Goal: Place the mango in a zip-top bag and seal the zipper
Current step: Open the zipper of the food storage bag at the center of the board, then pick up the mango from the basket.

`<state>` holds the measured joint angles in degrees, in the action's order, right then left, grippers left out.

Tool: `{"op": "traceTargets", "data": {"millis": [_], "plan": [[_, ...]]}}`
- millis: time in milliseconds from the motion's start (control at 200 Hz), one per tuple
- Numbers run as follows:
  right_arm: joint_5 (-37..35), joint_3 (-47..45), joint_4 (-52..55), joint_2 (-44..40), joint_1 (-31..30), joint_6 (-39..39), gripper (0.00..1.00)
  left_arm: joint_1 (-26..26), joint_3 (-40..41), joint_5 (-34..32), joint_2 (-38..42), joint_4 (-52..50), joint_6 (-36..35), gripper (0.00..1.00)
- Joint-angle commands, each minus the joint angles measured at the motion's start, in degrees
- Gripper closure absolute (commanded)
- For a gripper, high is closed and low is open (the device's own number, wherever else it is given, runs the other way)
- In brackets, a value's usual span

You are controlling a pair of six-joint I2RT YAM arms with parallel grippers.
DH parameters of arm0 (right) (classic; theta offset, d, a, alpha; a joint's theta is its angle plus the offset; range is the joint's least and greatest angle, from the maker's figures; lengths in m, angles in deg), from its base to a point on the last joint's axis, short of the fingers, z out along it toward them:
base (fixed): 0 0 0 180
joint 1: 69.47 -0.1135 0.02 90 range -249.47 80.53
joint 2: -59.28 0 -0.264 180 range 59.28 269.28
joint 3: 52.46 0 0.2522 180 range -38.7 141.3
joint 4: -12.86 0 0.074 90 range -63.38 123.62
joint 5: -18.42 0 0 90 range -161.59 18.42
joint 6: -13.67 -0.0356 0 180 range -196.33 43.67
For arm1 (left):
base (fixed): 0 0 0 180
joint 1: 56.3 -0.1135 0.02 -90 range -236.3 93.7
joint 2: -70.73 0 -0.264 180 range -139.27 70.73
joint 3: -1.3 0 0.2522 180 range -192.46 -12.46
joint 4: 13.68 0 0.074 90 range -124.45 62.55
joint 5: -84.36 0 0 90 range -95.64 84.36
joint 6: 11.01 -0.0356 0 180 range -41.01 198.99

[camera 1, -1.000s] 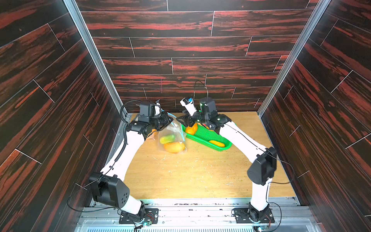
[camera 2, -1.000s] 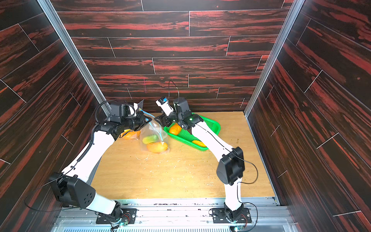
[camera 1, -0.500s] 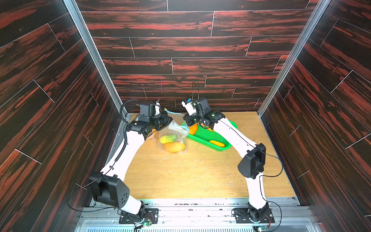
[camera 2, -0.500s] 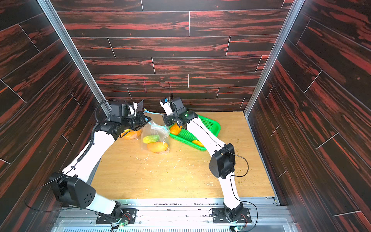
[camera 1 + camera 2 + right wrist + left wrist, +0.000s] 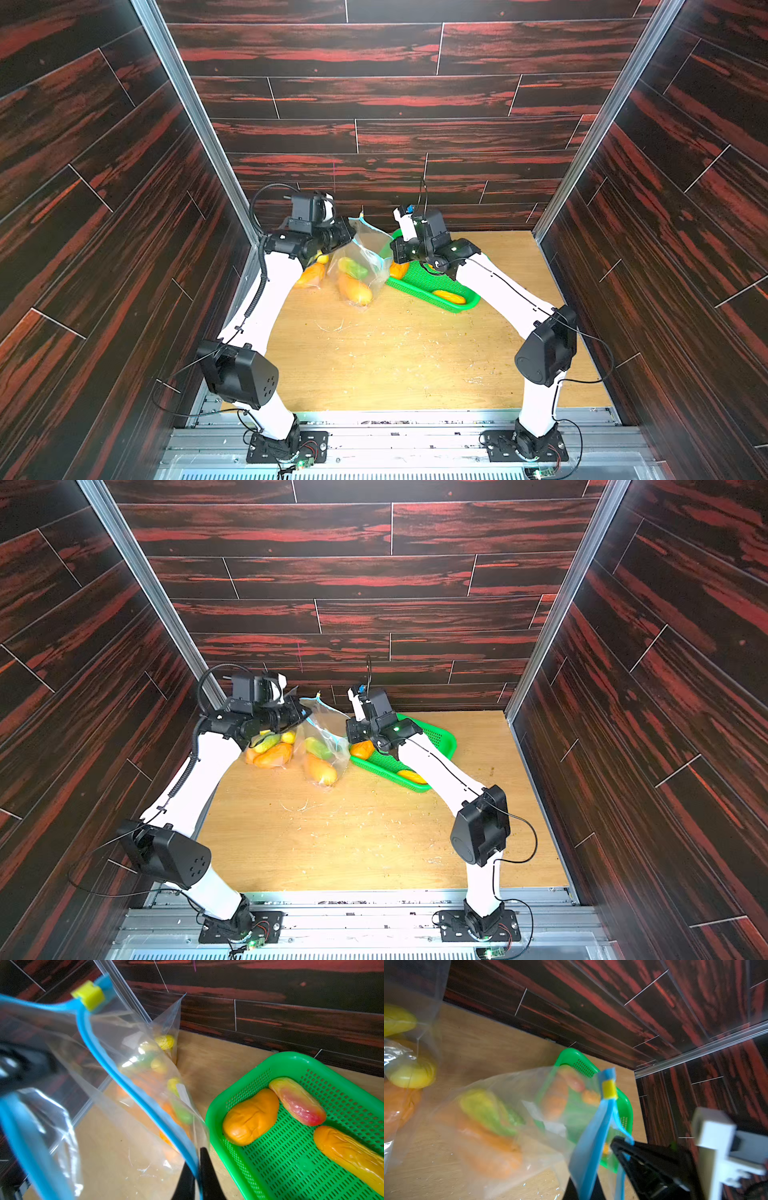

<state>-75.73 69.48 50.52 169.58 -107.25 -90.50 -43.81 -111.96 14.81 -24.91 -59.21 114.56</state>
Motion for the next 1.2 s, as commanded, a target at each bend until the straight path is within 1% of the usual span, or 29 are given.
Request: {"op": "traceTargets", "data": {"millis": [0,75,180,245,296,311,336,436,466,541,576,601,606,636,686,742,777,797,857,932,977,1017,1077,1197], "plan": [[-1.4,0.3,-0.5,-0.4,1.3,-0.2,0.90,0.6,4.6,0.9,1.5,2.0,-0.9,1.00],[2.6,1.2,-0.6,0.0,2.2,1.5,0.85,0.7,7.6,1.5,2.3,4.6,0.3,1.00],[10.8,5.7,1.1,1.7,2.4,5.5,0.75,1.0,8.5,2.3,2.4,5.8,1.3,1.00],[16.3,8.2,2.4,2.1,2.5,8.0,0.65,1.4,8.5,2.4,2.4,6.2,1.5,1.00],[18.3,7.8,1.8,1.1,2.5,9.0,0.51,1.6,8.9,2.5,2.4,6.5,1.5,1.00],[18.7,7.1,1.3,0.5,2.5,9.3,0.47,1.6,9.0,2.6,2.3,6.8,1.5,1.00],[19.6,5.5,-0.1,-0.6,2.6,9.9,0.43,1.6,9.3,2.7,2.3,7.2,1.4,1.00],[23.6,-5.0,-9.0,-7.6,4.1,10.2,0.33,1.6,9.8,2.3,2.0,6.9,1.4,1.00],[27.6,-8.5,-12.3,-9.9,5.0,9.8,0.30,1.6,10.0,2.4,2.0,7.0,1.3,1.00],[31.3,-17.3,-20.6,-14.9,7.8,8.3,0.24,1.6,10.5,2.8,2.2,7.6,1.8,1.00],[30.6,-20.9,-23.8,-16.6,8.9,8.3,0.22,1.6,10.8,2.9,2.3,8.0,2.2,1.00],[28.0,-23.4,-25.6,-17.5,9.7,7.8,0.19,1.6,11.2,3.0,2.4,8.4,2.4,1.00],[26.8,-24.2,-26.1,-17.7,10.0,7.4,0.17,1.6,11.3,3.1,2.4,8.5,2.5,1.00],[25.1,-25.7,-26.7,-18.1,11.0,5.9,0.15,1.6,11.6,3.1,2.6,8.8,2.8,1.00],[25.7,-27.2,-26.8,-17.9,13.5,1.7,0.14,1.6,12.1,3.1,3.0,9.3,2.8,1.00],[25.7,-29.7,-29.2,-17.6,15.5,-5.2,0.14,1.6,12.9,2.9,3.2,9.8,3.1,1.00],[24.6,-31.5,-31.0,-17.1,16.1,-10.0,0.13,1.6,13.0,2.8,3.3,9.9,3.2,1.00],[22.0,-32.0,-31.1,-16.5,16.3,-12.7,0.13,1.6,13.1,2.8,3.3,9.8,3.2,1.00],[20.1,-30.6,-28.3,-13.1,16.3,-18.1,0.13,1.6,13.1,2.8,3.5,9.9,3.3,1.00],[20.1,-24.2,-18.9,-6.0,16.3,-22.6,0.13,1.6,13.3,2.6,3.7,9.9,3.3,1.00],[19.8,-21.1,-15.8,-2.2,16.2,-24.8,0.13,1.6,13.4,2.3,3.8,9.8,3.2,1.00],[18.4,-20.4,-16.1,0.1,16.3,-27.4,0.13,1.6,13.5,2.2,3.9,9.8,3.2,1.00],[19.8,-20.1,-18.7,3.3,16.3,-30.5,0.13,1.6,13.8,2.1,4.1,9.9,3.4,1.00],[19.9,-16.4,-18.7,8.8,16.2,-33.6,0.13,1.5,14.3,2.4,4.2,10.2,3.5,1.00]]}}
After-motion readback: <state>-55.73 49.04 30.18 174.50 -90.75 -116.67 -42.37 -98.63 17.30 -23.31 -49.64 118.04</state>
